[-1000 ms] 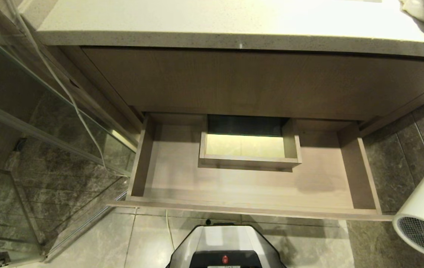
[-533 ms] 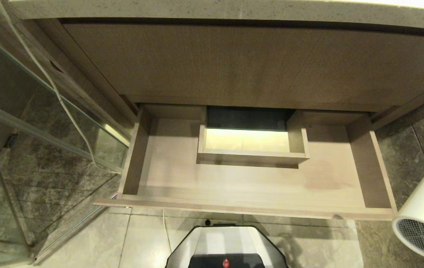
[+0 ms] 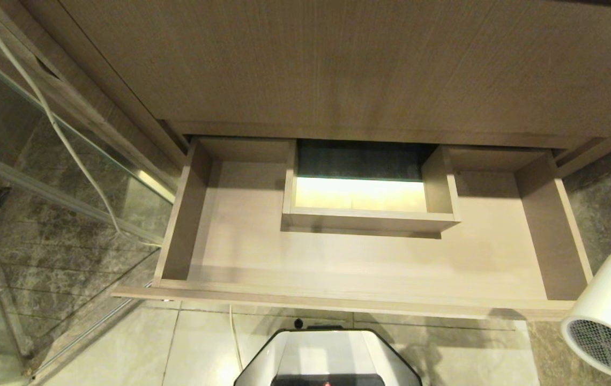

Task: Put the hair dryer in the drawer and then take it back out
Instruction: Put it into the drawer

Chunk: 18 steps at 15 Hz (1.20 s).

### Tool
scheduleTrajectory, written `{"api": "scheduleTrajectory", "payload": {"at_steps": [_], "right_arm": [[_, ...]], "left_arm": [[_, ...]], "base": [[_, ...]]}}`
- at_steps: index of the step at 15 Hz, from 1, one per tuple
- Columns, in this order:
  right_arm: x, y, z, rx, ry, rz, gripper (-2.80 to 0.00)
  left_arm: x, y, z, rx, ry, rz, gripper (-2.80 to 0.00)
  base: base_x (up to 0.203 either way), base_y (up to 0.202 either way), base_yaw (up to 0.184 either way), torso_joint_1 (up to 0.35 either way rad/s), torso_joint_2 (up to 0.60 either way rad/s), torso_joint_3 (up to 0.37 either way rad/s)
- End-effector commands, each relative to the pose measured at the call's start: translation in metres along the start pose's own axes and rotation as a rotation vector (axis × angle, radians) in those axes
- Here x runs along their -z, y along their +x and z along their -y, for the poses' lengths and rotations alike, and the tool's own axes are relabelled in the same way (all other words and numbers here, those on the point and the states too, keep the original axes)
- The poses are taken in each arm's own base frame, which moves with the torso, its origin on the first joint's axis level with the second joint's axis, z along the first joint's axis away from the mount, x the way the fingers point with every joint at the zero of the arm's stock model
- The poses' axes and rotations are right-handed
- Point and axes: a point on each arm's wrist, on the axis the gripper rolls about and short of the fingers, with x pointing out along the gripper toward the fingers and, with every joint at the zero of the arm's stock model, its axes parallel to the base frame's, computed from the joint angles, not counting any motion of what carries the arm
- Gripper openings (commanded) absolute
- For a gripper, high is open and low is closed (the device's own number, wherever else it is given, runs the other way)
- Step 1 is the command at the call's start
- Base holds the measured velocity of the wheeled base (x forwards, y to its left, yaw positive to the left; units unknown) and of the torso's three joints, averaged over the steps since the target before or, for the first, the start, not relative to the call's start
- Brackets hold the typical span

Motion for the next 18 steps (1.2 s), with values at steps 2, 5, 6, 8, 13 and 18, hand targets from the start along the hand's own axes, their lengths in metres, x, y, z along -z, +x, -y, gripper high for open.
{"api": "scheduleTrajectory", "payload": {"at_steps": [2, 5, 6, 8, 13, 18], "right_arm": [[0.001, 0.002, -0.001, -0.006, -0.004, -0.013, -2.8], [0.002, 0.004, -0.002, -0.011, -0.005, -0.025, -2.8], [0.003, 0.004, -0.002, -0.012, -0.005, -0.027, -2.8], [0.004, 0.005, -0.003, -0.017, -0.006, -0.034, -2.8], [-0.023, 0.018, 0.01, -0.048, -0.012, -0.091, -2.8], [-0.079, 0.087, 0.033, -0.153, 0.069, -0.333, -2.8]], "left_arm": [[0.001, 0.0, 0.0, 0.0, 0.0, -0.003, -2.8], [0.001, 0.0, 0.0, 0.0, 0.0, -0.003, -2.8], [0.001, 0.0, 0.0, 0.0, 0.0, -0.003, -2.8], [0.001, 0.0, 0.0, 0.0, 0.0, -0.003, -2.8], [0.001, 0.0, 0.0, 0.0, 0.0, -0.003, -2.8], [0.001, 0.0, 0.0, 0.0, 0.0, -0.003, -2.8]], "base": [[0.0, 0.0, 0.0, -0.068, 0.4, 0.353], [0.0, 0.0, 0.0, -0.031, 0.39, 0.339], [0.0, 0.0, 0.0, 0.003, 0.39, 0.33], [0.0, 0.0, 0.0, -0.071, 0.36, 0.354], [0.0, 0.0, 0.0, 0.068, 0.21, 0.26], [0.0, 0.0, 0.0, 0.062, 0.05, 0.101]]}}
